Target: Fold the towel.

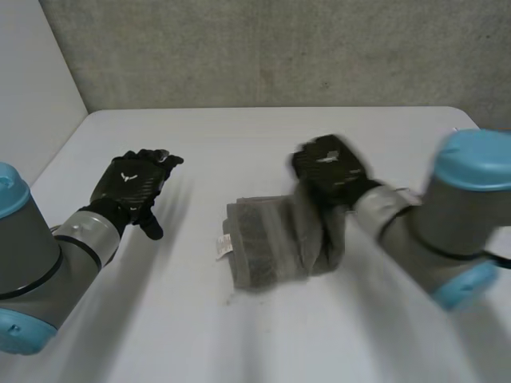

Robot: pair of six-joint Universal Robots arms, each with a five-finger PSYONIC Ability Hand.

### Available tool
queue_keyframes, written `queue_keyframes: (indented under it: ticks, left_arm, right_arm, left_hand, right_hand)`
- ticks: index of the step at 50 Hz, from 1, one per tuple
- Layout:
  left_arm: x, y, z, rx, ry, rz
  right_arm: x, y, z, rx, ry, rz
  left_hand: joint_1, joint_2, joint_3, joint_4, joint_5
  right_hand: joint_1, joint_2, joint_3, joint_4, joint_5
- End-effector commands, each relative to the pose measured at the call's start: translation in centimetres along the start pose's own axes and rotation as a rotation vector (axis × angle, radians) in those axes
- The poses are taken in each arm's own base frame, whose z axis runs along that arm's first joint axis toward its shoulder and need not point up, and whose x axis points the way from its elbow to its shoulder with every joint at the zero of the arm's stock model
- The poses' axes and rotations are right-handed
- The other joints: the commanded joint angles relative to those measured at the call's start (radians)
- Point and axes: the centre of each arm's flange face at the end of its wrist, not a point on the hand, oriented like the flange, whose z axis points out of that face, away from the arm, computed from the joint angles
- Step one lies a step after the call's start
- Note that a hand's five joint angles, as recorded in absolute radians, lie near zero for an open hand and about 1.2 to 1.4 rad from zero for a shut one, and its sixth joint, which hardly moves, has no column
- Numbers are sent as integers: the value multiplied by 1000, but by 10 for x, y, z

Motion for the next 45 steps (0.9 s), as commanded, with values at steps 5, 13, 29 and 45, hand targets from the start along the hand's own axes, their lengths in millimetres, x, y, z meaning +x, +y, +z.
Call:
queue_keyframes:
  ticks: [5,13,29,45]
  left_arm:
    - [-1,-5,0,14,-4,4]
    - [1,-43,6,117,-11,-49]
    - [91,-68,25,-30,94,-298]
    - [114,30,26,-328,-13,-259]
  right_arm:
    - [-111,20,3,-104,-344,-324]
    - [-82,-2,-3,-86,-233,-212]
    - [48,6,-35,-140,151,503]
    - [42,48,-13,-278,41,537]
  left_hand:
    - [5,10,6,7,-26]
    - [9,13,10,11,-22]
    - [42,46,42,43,10]
    - [27,31,28,28,-4]
  right_hand:
    - [15,192,181,180,189]
    - [-1206,-1030,-1040,-1042,-1033]
    - [-1206,-1030,-1040,-1042,-1033]
    - [-1206,-1030,-1040,-1042,-1033]
